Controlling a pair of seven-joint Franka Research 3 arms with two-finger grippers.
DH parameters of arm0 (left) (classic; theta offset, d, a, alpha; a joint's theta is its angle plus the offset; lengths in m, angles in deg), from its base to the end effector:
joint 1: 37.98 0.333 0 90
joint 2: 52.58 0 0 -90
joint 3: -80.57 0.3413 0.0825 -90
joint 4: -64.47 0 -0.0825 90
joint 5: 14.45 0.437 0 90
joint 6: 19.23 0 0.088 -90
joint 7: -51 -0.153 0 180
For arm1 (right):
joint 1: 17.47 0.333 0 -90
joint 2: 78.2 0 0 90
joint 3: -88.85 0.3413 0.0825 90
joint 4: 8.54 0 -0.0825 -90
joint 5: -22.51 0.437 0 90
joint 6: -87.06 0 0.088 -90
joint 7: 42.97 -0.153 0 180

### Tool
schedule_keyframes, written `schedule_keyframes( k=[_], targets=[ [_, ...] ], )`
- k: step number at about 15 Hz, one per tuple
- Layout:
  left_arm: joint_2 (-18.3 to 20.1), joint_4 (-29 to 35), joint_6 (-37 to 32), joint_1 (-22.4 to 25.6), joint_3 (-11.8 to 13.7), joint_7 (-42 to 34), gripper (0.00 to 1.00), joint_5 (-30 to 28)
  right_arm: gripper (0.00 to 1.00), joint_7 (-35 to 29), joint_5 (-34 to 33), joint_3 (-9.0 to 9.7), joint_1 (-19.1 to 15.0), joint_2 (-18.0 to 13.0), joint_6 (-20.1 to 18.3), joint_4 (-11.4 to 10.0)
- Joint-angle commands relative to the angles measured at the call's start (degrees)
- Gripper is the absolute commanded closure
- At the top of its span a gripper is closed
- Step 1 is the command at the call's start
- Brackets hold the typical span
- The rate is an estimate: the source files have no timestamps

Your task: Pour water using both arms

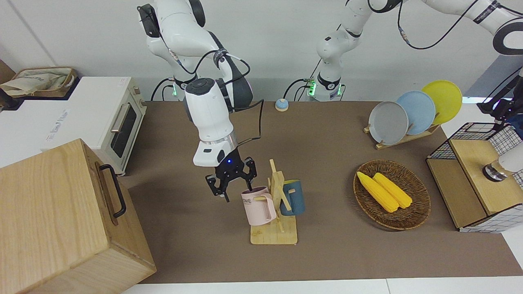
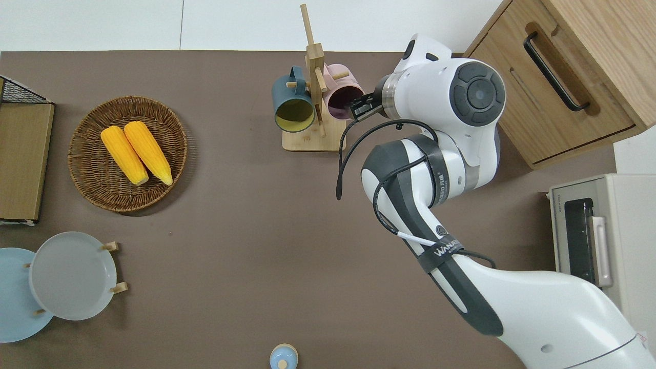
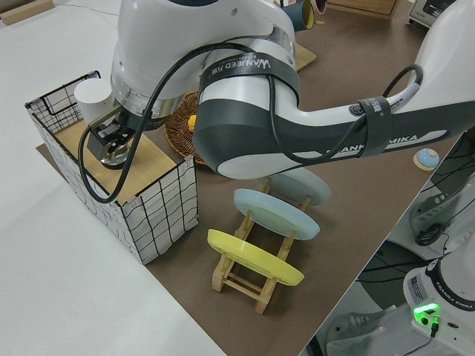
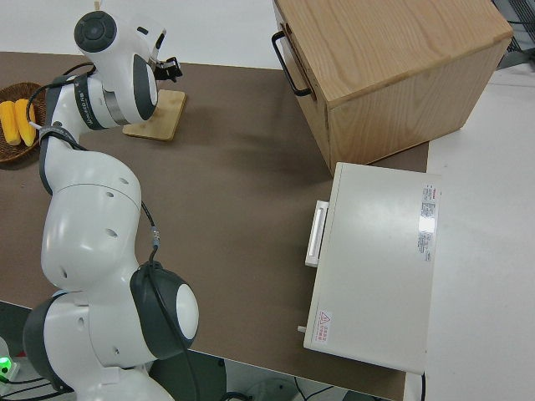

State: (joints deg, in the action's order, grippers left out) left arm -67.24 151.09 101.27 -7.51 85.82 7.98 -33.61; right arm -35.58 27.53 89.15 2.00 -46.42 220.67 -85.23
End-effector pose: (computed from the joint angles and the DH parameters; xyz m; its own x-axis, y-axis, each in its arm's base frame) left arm 0.6255 0.4063 0.5270 0.9034 -0.0092 0.4286 -0.0151 -0.9998 0.0103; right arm 0.7848 0.2858 0.4186 0.8250 0.3671 0.4297 0.4196 -0.9072 -0.0307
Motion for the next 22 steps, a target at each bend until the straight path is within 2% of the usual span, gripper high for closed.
schedule_keyframes(
  k=[1,3,6,13,16,22],
  targets=[
    [-1.4,0.8,4.2,0.4,-1.1,-3.1,0.00,-3.8,0.529,1.0,-0.6,0.40,0.0,2.1,0.8,2.2],
    [-1.9,1.4,6.9,0.4,-1.5,-3.4,0.00,-4.7,0.682,1.0,-0.7,0.40,0.0,2.3,1.4,2.3],
    [-3.3,1.5,10.8,-0.1,-1.5,-5.6,0.00,-8.3,0.999,1.0,-1.1,0.40,0.0,2.4,1.4,2.3],
    [-6.6,1.4,19.1,-0.1,-3.8,-5.8,0.00,-11.7,1.000,1.0,-1.8,0.40,-0.1,2.4,1.5,2.3],
    [-7.4,1.3,19.4,-0.1,-3.9,-5.8,0.00,-13.5,1.000,1.1,-1.7,0.40,-0.9,2.3,1.2,3.3],
    [-8.2,1.1,20.5,-0.1,-4.8,-5.9,0.00,-13.4,1.000,0.5,-0.9,0.14,-1.2,2.2,0.8,3.4]
  ],
)
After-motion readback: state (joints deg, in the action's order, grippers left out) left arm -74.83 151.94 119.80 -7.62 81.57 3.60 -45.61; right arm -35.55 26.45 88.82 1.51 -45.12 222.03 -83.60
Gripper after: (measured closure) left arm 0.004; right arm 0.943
